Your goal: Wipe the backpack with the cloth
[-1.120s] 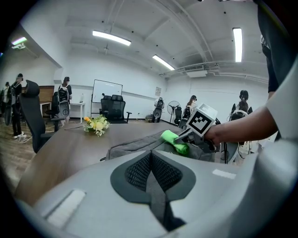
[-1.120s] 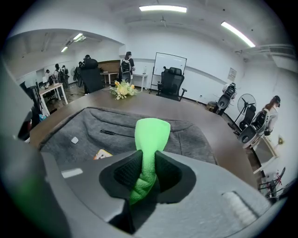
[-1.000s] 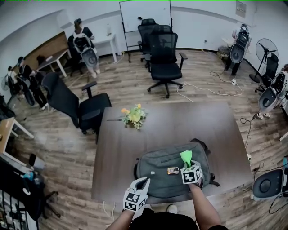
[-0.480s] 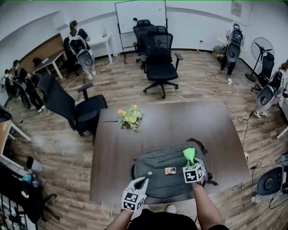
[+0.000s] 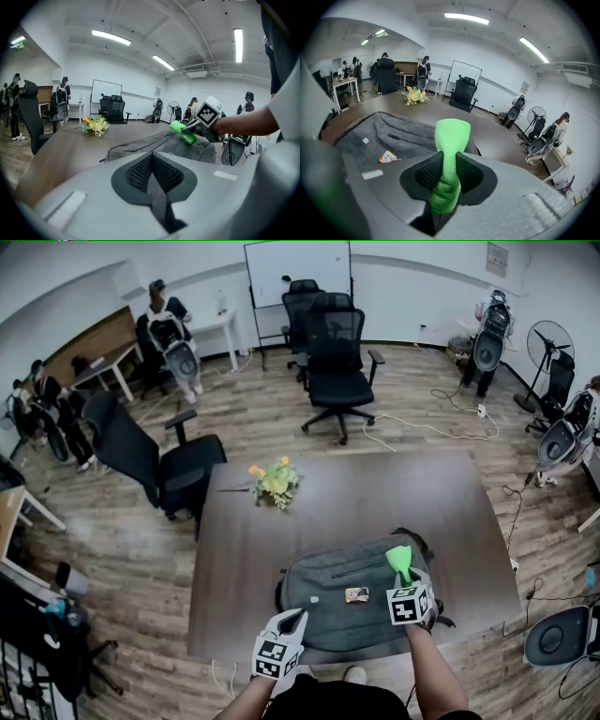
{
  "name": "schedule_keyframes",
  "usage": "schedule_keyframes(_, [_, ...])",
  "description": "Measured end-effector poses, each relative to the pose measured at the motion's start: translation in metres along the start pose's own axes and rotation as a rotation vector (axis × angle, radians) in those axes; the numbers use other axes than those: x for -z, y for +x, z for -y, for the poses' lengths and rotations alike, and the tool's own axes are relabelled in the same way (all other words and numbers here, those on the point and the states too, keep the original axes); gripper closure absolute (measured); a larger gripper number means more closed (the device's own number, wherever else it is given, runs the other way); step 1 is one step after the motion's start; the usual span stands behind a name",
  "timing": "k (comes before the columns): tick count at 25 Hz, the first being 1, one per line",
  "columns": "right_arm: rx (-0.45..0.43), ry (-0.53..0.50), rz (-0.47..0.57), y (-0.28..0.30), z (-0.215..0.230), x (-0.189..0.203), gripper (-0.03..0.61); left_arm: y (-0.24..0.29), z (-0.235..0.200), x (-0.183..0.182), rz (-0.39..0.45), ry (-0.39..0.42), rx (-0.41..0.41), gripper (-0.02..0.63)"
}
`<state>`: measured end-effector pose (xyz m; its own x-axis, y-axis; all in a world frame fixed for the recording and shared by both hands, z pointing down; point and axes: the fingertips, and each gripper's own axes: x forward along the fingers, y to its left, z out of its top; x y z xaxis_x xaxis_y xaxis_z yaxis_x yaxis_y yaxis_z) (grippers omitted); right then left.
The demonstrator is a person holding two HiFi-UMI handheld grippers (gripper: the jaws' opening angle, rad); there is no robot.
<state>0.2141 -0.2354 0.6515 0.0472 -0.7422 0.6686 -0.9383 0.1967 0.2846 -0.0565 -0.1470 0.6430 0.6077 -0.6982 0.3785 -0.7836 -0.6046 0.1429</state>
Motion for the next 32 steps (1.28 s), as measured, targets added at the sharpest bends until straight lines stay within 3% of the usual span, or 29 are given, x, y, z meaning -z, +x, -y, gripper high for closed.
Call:
schedule_keyframes(7, [-0.157, 0.031, 0.050, -0.018, -0.059, -0.012, 0.494, -0.004, 0.003, 0.001, 0.000, 0.002, -0.002, 0.595])
schedule_keyframes(24, [-0.559, 0.096, 0.024, -0.052, -0.224, -0.010, 0.494, -0.043, -0.009, 0.022, -0.027, -0.028, -0.098, 0.594])
schedule_keyframes(32, [-0.671, -0.037, 0.007, -0.056, -0.287, -0.003, 0.494, -0.055, -0.013, 0.029, -0.043, -0.042, -0.138, 0.595])
